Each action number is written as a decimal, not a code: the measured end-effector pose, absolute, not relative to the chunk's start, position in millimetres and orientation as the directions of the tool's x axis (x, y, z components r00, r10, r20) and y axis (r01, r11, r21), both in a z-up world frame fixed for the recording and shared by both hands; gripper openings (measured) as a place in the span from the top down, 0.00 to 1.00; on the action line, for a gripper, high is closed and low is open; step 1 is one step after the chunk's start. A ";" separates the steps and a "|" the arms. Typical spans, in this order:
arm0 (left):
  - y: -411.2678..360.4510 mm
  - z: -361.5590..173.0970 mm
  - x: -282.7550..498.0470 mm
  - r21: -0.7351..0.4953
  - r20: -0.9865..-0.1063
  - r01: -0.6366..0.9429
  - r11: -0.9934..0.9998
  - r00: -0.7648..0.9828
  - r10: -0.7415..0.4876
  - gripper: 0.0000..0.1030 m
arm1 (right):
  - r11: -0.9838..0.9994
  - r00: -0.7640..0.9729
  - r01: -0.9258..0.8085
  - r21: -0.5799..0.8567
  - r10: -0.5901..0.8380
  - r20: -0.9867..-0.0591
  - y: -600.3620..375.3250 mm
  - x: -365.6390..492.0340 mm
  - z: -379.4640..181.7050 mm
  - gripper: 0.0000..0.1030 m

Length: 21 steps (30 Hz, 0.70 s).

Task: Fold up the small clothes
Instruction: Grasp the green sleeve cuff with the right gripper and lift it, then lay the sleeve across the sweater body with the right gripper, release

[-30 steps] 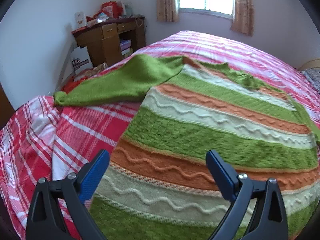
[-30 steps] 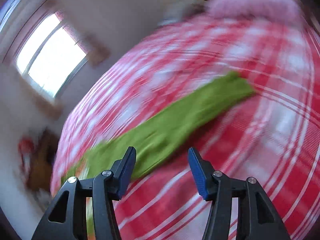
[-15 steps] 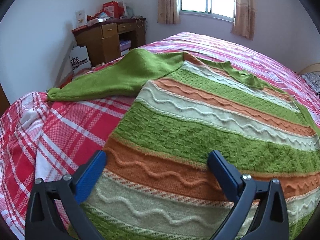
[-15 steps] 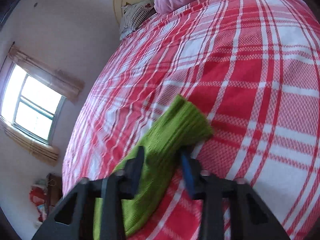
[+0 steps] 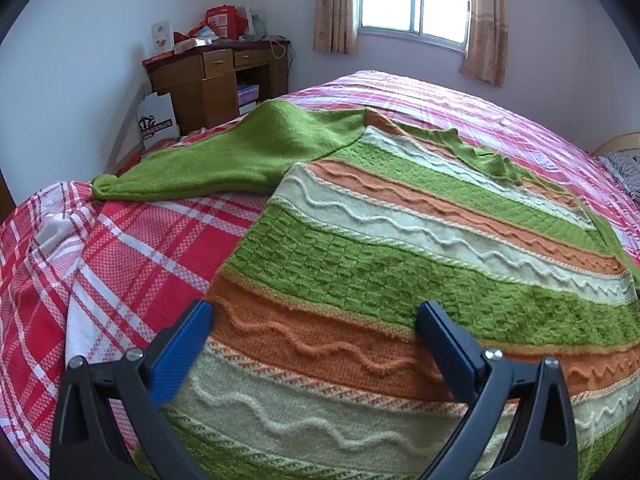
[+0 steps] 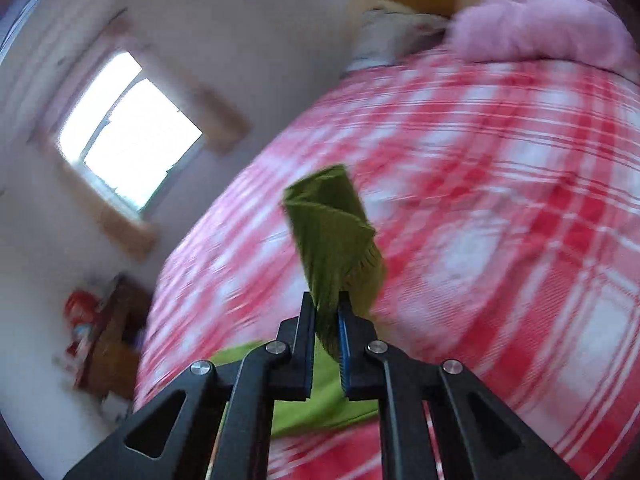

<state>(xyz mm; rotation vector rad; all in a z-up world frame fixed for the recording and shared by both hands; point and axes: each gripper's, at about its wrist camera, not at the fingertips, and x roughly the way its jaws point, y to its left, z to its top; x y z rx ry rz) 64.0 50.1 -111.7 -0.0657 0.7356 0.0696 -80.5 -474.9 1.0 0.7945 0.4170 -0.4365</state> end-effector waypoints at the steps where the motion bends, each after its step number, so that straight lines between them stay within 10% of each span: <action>1: 50.7 -111.7 63.1 -0.040 -0.670 -0.083 0.996 0.742 0.035 0.00 | 0.642 0.845 0.491 0.588 -0.188 -0.500 -457.5 -72.1 8.5 0.91; 21: 72.9 -109.0 53.9 -0.227 -0.598 -0.015 0.974 0.791 -0.127 0.00 | 0.796 0.585 -0.174 0.580 0.558 -0.589 -79.5 165.8 -83.9 0.90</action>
